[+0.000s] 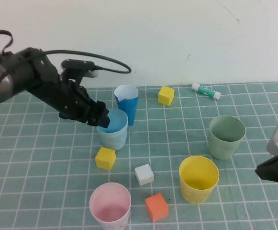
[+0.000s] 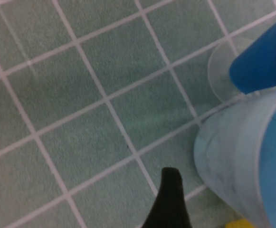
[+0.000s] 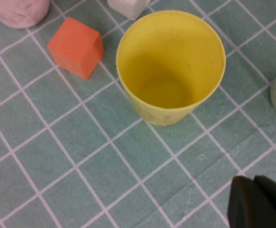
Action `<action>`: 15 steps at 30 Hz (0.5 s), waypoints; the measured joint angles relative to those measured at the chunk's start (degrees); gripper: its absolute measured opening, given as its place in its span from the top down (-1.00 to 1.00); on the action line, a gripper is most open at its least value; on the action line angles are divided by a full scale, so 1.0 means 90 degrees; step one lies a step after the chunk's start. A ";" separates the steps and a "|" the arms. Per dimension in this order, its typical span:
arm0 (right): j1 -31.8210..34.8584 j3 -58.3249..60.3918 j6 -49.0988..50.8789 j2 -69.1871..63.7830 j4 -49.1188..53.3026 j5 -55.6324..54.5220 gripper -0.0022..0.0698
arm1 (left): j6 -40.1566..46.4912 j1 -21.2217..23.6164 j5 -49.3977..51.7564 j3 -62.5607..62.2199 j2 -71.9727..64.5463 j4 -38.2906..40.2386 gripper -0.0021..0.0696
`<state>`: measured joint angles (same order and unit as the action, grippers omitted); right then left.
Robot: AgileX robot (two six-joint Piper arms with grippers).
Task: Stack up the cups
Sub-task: Pick up the blue cup
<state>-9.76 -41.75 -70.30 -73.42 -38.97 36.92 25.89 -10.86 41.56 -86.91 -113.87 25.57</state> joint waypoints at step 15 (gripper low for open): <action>0.0000 0.0000 0.0005 0.0000 0.0000 -0.0012 0.95 | 0.0232 -0.0155 -0.0472 -0.0053 -0.0075 -0.0062 0.90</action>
<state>-9.76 -41.75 -70.26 -73.42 -38.97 36.81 27.97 -12.25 37.31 -87.39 -114.54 25.01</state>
